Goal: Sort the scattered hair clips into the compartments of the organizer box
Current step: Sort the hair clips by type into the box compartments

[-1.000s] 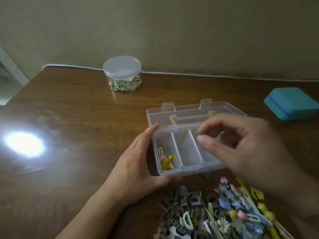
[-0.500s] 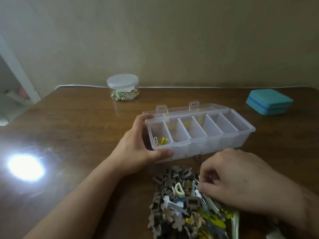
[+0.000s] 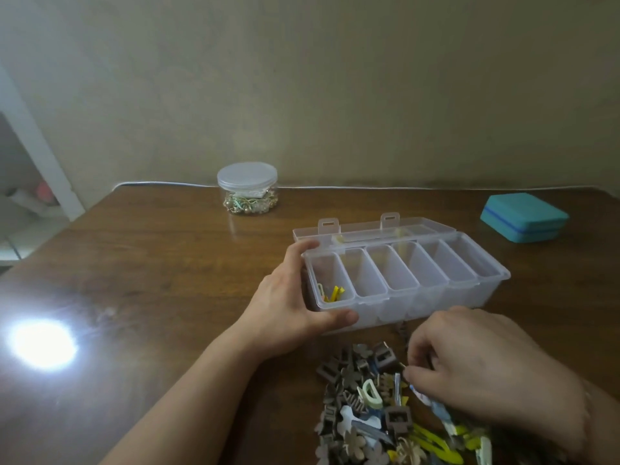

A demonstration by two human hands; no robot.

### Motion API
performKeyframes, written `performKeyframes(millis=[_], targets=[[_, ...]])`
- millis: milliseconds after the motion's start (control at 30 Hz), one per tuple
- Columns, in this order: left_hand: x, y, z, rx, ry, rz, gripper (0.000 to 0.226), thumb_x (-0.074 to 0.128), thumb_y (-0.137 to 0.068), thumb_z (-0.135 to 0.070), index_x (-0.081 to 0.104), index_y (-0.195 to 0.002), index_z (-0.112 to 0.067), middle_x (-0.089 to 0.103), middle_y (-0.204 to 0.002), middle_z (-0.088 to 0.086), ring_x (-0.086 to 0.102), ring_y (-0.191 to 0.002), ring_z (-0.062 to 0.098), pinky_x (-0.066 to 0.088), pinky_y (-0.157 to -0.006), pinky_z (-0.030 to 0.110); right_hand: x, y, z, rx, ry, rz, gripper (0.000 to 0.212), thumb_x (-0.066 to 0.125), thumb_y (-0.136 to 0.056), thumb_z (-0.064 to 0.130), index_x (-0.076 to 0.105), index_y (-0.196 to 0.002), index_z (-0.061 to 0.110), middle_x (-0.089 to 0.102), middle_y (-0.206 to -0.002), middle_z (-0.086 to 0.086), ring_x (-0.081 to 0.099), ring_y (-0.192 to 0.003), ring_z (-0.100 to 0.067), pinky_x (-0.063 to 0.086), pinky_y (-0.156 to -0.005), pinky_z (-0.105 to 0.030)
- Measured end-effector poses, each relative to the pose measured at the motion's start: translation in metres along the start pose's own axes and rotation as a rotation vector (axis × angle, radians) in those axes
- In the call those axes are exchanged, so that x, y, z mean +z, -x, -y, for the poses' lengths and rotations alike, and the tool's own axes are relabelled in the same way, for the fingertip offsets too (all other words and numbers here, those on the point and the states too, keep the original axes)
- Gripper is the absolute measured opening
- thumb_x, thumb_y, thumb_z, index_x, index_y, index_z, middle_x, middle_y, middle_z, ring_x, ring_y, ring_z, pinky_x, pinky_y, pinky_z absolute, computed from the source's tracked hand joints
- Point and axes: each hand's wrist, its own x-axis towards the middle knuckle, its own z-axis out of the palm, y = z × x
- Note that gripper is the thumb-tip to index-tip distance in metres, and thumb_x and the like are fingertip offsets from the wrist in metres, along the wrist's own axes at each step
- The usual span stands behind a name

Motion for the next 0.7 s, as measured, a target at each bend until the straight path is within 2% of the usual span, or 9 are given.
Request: performKeyframes(millis=[100, 200, 233, 300, 367, 433, 533, 600, 700], targets=[[-0.002, 0.0, 0.0, -0.002, 0.001, 0.015, 0.106, 0.072, -0.048, -0.079, 0.016, -0.134, -0.055, 0.051, -0.134, -0.015, 0.052, -0.122, 0.007, 0.042, -0.103, 0.031, -0.001, -0.001, 0.0, 0.042, -0.02, 0.022, 0.019, 0.059, -0.08, 0.05, 0.068, -0.076, 0.034, 0.06, -0.059, 0.018, 0.055, -0.058, 0.003, 0.03, -0.047, -0.013], [-0.004, 0.001, 0.0, -0.011, 0.004, 0.028, 0.107, 0.074, -0.047, -0.078, 0.016, -0.134, -0.056, 0.049, -0.138, -0.014, 0.048, -0.125, 0.008, 0.04, -0.106, 0.032, -0.004, 0.001, -0.008, 0.068, -0.141, 0.058, 0.016, 0.063, -0.081, 0.048, 0.065, -0.072, 0.035, 0.055, -0.06, 0.038, 0.052, -0.059, 0.015, 0.036, -0.046, -0.015], [-0.004, 0.001, 0.0, -0.014, 0.007, 0.03, 0.107, 0.074, -0.047, -0.078, 0.016, -0.134, -0.057, 0.049, -0.138, -0.015, 0.047, -0.126, 0.008, 0.04, -0.105, 0.031, -0.005, 0.003, -0.013, 0.072, -0.173, 0.059, 0.015, 0.064, -0.081, 0.048, 0.065, -0.072, 0.035, 0.055, -0.06, 0.039, 0.051, -0.057, 0.014, 0.036, -0.046, -0.016], [-0.005, 0.001, 0.0, -0.017, 0.009, 0.036, 0.108, 0.075, -0.047, -0.077, 0.016, -0.135, -0.056, 0.048, -0.138, -0.016, 0.046, -0.126, 0.007, 0.039, -0.104, 0.03, -0.007, 0.005, -0.023, 0.073, -0.249, 0.024, 0.01, 0.067, -0.08, 0.045, 0.066, -0.073, 0.039, 0.061, -0.057, 0.02, 0.05, -0.047, 0.0, 0.038, -0.047, -0.019], [-0.006, 0.002, 0.0, -0.017, 0.001, 0.041, 0.109, 0.076, -0.047, -0.076, 0.016, -0.136, -0.056, 0.048, -0.138, -0.016, 0.046, -0.126, 0.008, 0.04, -0.106, 0.034, -0.012, 0.006, -0.03, 0.05, -0.387, -0.022, 0.006, 0.071, -0.078, 0.039, 0.067, -0.075, 0.043, 0.059, -0.051, 0.006, 0.045, -0.042, -0.004, 0.046, -0.05, -0.029], [-0.006, 0.002, 0.0, -0.016, -0.007, 0.046, 0.11, 0.077, -0.047, -0.076, 0.016, -0.136, -0.057, 0.047, -0.139, -0.017, 0.045, -0.127, 0.009, 0.041, -0.108, 0.038, -0.022, 0.003, -0.028, 0.003, -0.551, -0.052, 0.006, 0.072, -0.075, 0.036, 0.069, -0.073, 0.04, 0.057, -0.048, 0.004, 0.047, -0.041, -0.004, 0.05, -0.049, -0.026], [-0.005, 0.001, -0.001, -0.014, -0.013, 0.05, 0.111, 0.079, -0.046, -0.075, 0.016, -0.136, -0.058, 0.047, -0.141, -0.017, 0.045, -0.128, 0.01, 0.041, -0.109, 0.041, -0.036, -0.018, -0.01, -0.069, -0.562, -0.24, 0.003, 0.066, -0.07, 0.04, 0.068, -0.072, 0.038, 0.061, -0.056, 0.012, 0.051, -0.044, 0.0, 0.043, -0.043, -0.012], [-0.005, 0.0, -0.001, -0.014, -0.017, 0.046, 0.11, 0.08, -0.046, -0.075, 0.018, -0.136, -0.057, 0.049, -0.139, -0.014, 0.047, -0.127, 0.012, 0.042, -0.107, 0.044, -0.036, -0.039, 0.006, -0.072, -0.522, -0.353, 0.011, 0.066, -0.073, 0.039, 0.067, -0.067, 0.03, 0.06, -0.056, 0.013, 0.051, -0.046, 0.0, 0.041, -0.042, -0.014], [-0.004, 0.001, 0.0, 0.002, -0.023, 0.042, 0.108, 0.079, -0.048, -0.073, 0.018, -0.136, -0.056, 0.05, -0.138, -0.013, 0.047, -0.127, 0.013, 0.041, -0.107, 0.045, -0.024, -0.057, 0.021, -0.074, -0.402, -0.384, 0.022, 0.058, -0.078, 0.052, 0.066, -0.071, 0.032, 0.058, -0.055, 0.007, 0.052, -0.05, -0.005, 0.043, -0.048, -0.02]])
